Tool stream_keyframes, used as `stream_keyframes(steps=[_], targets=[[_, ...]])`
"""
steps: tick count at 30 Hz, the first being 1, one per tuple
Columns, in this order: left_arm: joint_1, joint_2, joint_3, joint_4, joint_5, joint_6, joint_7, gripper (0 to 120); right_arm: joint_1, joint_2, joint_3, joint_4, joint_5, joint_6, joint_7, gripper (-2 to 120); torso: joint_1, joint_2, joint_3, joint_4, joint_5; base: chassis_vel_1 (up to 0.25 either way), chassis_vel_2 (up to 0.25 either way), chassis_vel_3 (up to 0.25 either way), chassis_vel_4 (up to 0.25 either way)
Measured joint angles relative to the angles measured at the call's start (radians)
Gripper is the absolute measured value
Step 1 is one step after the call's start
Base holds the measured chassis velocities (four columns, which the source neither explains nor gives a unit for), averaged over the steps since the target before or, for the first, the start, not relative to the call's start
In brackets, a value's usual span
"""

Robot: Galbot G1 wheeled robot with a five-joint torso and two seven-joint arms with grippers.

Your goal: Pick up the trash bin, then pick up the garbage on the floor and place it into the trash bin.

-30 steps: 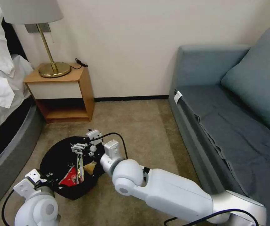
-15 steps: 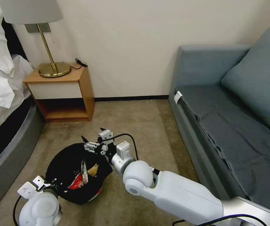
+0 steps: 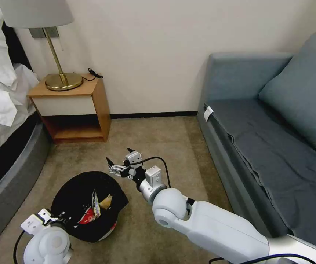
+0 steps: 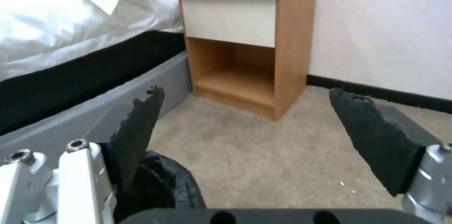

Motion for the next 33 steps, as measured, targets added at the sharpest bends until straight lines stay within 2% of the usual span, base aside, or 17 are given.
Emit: stream_keyframes(steps=[1,4,5,7,8,12,13,15,18,20,22,23,24,28,29,33], targets=[[0.000,0.000,0.000,0.000,0.000,0.000,0.000,27,0.000,0.000,0.000,0.000,0.000,0.000,0.000,88,0.000,0.000,0.000,0.0000,0.0000,0.000,0.000,0.000,0.000],[0.019,0.000,0.006,-0.037,0.037,-0.012,0.064,43,-0.002,-0.016,0.012,0.008,0.011,0.001,0.000,88,0.000,0.000,0.000,0.0000,0.0000,0.000,0.000,0.000,0.000],[0.019,0.000,0.006,-0.037,0.037,-0.012,0.064,43,-0.002,-0.016,0.012,0.008,0.011,0.001,0.000,88,0.000,0.000,0.000,0.0000,0.0000,0.000,0.000,0.000,0.000],[0.038,0.000,0.009,-0.067,0.077,-0.014,0.111,52,-0.004,-0.027,0.019,0.018,0.027,0.000,0.001,89,0.000,0.000,0.000,0.0000,-0.0001,0.000,0.000,0.000,0.000],[0.038,0.000,0.009,-0.067,0.077,-0.014,0.111,52,-0.004,-0.027,0.019,0.018,0.027,0.000,0.001,89,0.000,0.000,0.000,0.0000,-0.0001,0.000,0.000,0.000,0.000],[0.093,0.000,0.005,-0.134,0.234,-0.050,0.279,72,-0.013,-0.047,0.051,0.058,0.085,-0.014,0.002,95,0.000,0.000,0.000,0.0000,-0.0001,0.000,0.000,0.000,0.000],[0.093,0.000,0.005,-0.134,0.234,-0.050,0.279,72,-0.013,-0.047,0.051,0.058,0.085,-0.014,0.002,95,0.000,0.000,0.000,0.0000,-0.0001,0.000,0.000,0.000,0.000],[0.115,0.000,0.002,-0.159,0.286,-0.069,0.337,79,-0.021,-0.059,0.066,0.077,0.102,-0.018,0.001,97,0.000,0.000,0.000,0.0000,-0.0001,0.000,0.000,0.000,0.000],[0.154,0.000,-0.008,-0.194,0.403,-0.147,0.470,94,-0.044,-0.083,0.102,0.111,0.117,-0.019,-0.011,99,0.000,0.000,0.000,0.0000,-0.0001,0.000,0.000,0.000,0.000],[0.159,0.000,-0.009,-0.197,0.422,-0.161,0.493,95,-0.050,-0.087,0.112,0.117,0.118,-0.019,-0.014,100,0.000,0.000,0.000,0.0000,0.0000,0.000,0.000,0.000,0.000],[0.183,0.000,-0.019,-0.206,0.497,-0.246,0.615,100,-0.079,-0.105,0.157,0.141,0.113,-0.016,-0.033,100,0.000,0.000,0.000,0.0001,-0.0001,0.000,0.000,0.000,0.000],[0.189,0.000,-0.022,-0.211,0.518,-0.270,0.652,100,-0.095,-0.113,0.179,0.152,0.099,-0.008,-0.045,100,0.000,0.000,0.000,0.0001,-0.0001,0.000,0.000,0.000,0.000],[0.189,0.000,-0.022,-0.211,0.518,-0.270,0.652,100,-0.095,-0.113,0.179,0.152,0.099,-0.008,-0.045,100,0.000,0.000,0.000,0.0001,-0.0001,0.000,0.000,0.000,0.000],[0.210,0.000,-0.025,-0.221,0.588,-0.369,0.776,100,-0.195,-0.139,0.294,0.211,-0.020,0.027,-0.069,100,0.000,0.000,0.000,-0.0001,0.0000,0.000,0.000,0.000,0.000],[0.210,0.000,-0.025,-0.221,0.588,-0.369,0.776,100,-0.195,-0.139,0.294,0.211,-0.020,0.027,-0.069,100,0.000,0.000,0.000,-0.0001,0.0000,0.000,0.000,0.000,0.000],[0.225,0.000,-0.025,-0.223,0.660,-0.452,0.854,100,-0.337,-0.128,0.455,0.302,-0.164,0.030,-0.059,100,0.000,0.000,0.000,-0.0002,0.0001,0.000,0.000,0.000,0.000]])
